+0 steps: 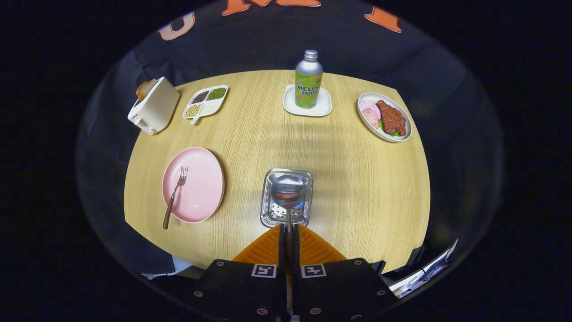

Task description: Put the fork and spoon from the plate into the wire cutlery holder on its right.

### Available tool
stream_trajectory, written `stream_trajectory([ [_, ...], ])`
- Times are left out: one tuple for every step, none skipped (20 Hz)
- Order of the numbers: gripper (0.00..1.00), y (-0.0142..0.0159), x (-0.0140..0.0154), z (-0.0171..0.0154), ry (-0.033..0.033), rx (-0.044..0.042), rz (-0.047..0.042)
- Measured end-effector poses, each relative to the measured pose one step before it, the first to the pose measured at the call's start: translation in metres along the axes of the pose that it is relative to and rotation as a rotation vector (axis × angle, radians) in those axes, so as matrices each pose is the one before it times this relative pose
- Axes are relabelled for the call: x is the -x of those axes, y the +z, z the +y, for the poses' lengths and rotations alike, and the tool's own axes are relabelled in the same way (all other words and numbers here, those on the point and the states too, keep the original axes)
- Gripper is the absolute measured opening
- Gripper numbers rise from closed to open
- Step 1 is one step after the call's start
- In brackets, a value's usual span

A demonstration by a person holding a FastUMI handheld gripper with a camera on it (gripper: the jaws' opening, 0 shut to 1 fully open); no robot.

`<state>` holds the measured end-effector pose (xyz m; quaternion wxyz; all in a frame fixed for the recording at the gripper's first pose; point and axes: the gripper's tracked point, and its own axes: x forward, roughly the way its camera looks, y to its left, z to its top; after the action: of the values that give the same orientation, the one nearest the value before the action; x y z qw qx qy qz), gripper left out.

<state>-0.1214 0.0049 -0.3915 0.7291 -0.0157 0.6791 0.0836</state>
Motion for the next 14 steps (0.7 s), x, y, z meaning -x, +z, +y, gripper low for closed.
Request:
stream_trajectory([
  [0.06, -0.00043, -0.0051, -0.00102, -0.0039, 0.00683, 0.01512],
  [0.06, -0.0014, -0.00473, -0.00132, -0.00656, 0.00371, 0.01952],
  [0.06, -0.00121, -0.00408, -0.00308, -0.00906, 0.00108, 0.01837],
  [0.06, 0.00039, -0.00444, -0.00154, -0.00381, -0.00261, 0.01504],
  [0.06, 0.00118, -0.00513, -0.00092, 0.00325, -0.00583, 0.01204],
  [0.06, 0.00094, -0.00488, 0.00053, 0.0033, -0.00242, 0.01362],
  [0.06, -0.00317, -0.00495, -0.00224, -0.00353, 0.00576, 0.0104],
  [0.06, 0.0009, -0.00406, -0.00144, -0.0089, 0.00233, 0.0105],
  [0.06, 0.00073, -0.00285, 0.00113, -0.00153, 0.00058, 0.00523],
  [0.06, 0.00106, -0.00205, 0.00087, 0.0, 0.00118, 0.00137],
  [0.06, 0.0008, -0.00372, -0.00012, -0.00279, 0.00359, 0.00252],
  [0.07, 0.0017, -0.00217, 0.00095, -0.00047, 0.00103, -0.00422],
  [0.08, 0.00157, -0.00228, 0.00094, 0.0015, -0.00413, -0.00873],
  [0.08, 0.00103, -0.00083, 0.00172, 0.00812, -0.0109, -0.00536],
])
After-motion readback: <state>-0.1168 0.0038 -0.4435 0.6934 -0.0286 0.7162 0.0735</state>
